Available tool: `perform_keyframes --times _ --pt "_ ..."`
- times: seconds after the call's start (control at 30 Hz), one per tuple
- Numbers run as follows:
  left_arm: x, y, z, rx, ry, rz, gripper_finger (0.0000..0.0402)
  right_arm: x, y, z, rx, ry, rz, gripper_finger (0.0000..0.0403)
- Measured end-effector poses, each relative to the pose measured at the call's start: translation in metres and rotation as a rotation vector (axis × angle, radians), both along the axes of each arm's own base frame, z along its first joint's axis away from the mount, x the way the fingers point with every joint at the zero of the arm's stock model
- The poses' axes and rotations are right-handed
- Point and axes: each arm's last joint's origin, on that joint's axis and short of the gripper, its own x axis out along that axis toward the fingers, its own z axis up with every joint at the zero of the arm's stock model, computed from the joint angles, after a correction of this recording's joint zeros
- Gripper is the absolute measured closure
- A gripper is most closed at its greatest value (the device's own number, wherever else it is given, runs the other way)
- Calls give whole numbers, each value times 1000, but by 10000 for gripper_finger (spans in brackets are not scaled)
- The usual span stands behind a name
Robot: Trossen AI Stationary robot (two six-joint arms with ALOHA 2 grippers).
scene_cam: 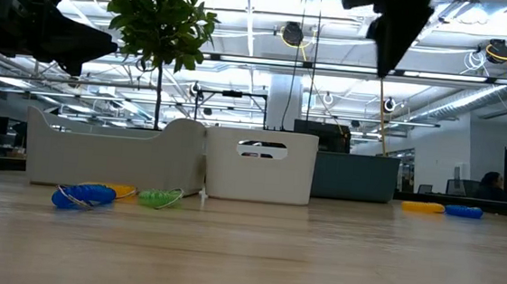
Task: Sort spring keychains
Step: Put the yellow spring keychain into the white bin
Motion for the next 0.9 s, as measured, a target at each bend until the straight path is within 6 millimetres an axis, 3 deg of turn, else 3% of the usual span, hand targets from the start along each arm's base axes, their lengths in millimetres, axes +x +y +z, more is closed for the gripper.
perform_keyframes --times 0.47,0.9 --pt "0 0 0 0 0 0 270 -43 124 1 87 33 -79 204" --pt "0 0 0 0 0 0 270 -72 198 -19 148 32 -266 204"
